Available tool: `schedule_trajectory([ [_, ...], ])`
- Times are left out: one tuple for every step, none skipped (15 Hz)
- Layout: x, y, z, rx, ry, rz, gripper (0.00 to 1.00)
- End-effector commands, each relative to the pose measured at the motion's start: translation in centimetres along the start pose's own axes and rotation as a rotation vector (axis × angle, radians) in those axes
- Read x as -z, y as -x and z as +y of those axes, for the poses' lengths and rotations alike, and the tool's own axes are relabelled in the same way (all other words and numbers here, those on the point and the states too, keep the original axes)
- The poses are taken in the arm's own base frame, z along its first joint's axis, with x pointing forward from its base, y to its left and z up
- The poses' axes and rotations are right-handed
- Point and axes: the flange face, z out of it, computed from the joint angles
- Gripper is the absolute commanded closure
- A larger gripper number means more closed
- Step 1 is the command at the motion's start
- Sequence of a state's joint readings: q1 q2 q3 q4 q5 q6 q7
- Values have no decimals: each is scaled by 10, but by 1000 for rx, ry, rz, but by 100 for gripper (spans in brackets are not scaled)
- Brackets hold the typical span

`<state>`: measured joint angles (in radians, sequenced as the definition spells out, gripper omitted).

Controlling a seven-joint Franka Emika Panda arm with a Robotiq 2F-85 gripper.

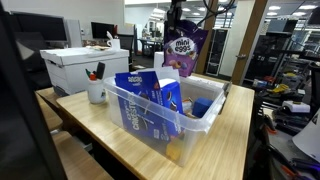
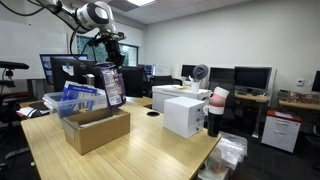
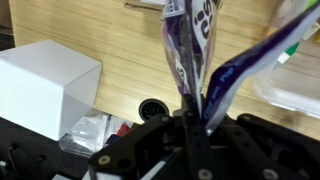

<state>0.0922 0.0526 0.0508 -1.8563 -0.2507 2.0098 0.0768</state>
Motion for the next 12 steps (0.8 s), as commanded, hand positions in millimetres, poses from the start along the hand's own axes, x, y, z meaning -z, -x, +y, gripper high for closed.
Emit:
schedule_trajectory([
  [-5,6,-7,54,-69,2,94],
  [-7,6,-8,59,-78,-3,94],
  [-9,6,-10,68,-88,-5,94],
  [-8,6,-13,77,-96,-4,94],
  [-8,5,-14,82,-100,-3,94],
  [-7,5,-15,86,-103,-2,94],
  [-6,5,-16,88,-106,1,94],
  [-4,4,-17,87,-108,3,94],
  [-1,4,-19,88,-107,4,94],
  [1,4,-21,85,-105,6,94],
  [5,3,-24,85,-102,11,94],
  [10,1,-28,88,-95,23,94],
])
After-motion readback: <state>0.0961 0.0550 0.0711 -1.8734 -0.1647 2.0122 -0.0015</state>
